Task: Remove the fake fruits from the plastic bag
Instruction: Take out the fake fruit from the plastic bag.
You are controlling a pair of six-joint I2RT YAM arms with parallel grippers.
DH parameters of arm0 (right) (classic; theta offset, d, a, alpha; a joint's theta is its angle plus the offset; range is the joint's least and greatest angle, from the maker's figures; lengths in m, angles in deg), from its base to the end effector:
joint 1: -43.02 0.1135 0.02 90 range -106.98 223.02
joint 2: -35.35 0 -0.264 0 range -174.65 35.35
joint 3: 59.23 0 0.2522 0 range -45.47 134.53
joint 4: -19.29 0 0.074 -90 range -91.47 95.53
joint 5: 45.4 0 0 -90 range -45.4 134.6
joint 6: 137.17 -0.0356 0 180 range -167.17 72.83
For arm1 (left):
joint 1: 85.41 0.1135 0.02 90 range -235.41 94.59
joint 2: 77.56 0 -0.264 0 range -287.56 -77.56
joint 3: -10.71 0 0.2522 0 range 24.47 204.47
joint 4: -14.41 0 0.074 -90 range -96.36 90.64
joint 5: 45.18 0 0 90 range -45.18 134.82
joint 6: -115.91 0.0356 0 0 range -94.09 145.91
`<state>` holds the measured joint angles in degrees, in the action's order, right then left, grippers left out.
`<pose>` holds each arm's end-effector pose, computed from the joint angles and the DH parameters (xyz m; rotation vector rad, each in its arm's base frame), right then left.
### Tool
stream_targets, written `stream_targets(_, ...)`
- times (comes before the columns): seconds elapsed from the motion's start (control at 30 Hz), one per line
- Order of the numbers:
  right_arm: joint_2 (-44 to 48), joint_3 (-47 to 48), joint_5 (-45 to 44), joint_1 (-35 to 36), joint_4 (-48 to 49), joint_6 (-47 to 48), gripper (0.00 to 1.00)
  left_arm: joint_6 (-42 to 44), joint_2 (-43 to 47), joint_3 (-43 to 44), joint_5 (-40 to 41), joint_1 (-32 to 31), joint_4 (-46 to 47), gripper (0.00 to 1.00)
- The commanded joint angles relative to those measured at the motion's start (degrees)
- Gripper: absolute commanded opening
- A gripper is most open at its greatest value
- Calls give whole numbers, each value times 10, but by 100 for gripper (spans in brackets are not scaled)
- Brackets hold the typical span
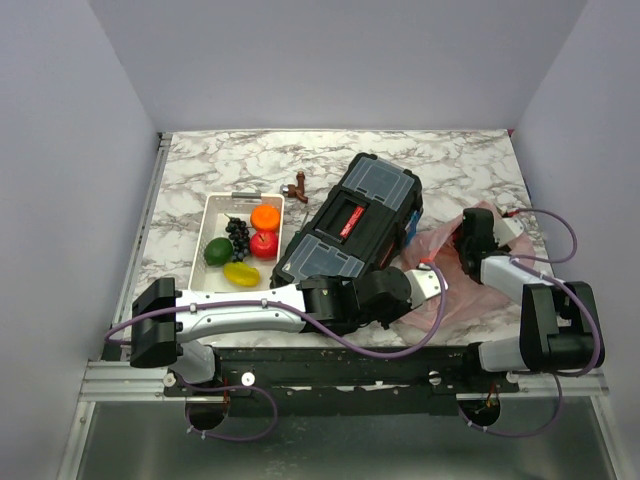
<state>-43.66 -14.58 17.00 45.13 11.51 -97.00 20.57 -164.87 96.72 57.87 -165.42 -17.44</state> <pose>0.2566 -0.0071 0.1595 1.1068 1.9108 -0.0582 0.0688 -0.3440 0.3121 1.2230 1.8274 -0.6206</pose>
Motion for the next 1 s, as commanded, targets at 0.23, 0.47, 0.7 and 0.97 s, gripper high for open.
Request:
stream_targets(0.23, -3, 23, -19, -6, 22, 34, 75, 5, -7, 5, 0, -8, 1, 0)
stream_targets(0.47, 2, 22, -11, -6, 27, 55, 53, 6, -9, 6, 1, -9, 0, 0)
stream_targets(0.7, 21, 16, 45, -7, 21, 70, 33, 4, -12, 9, 2, -10, 1, 0)
stream_targets(0.97, 116, -6, 119, -7, -76, 48, 19, 0, -7, 11, 12, -10, -2, 0)
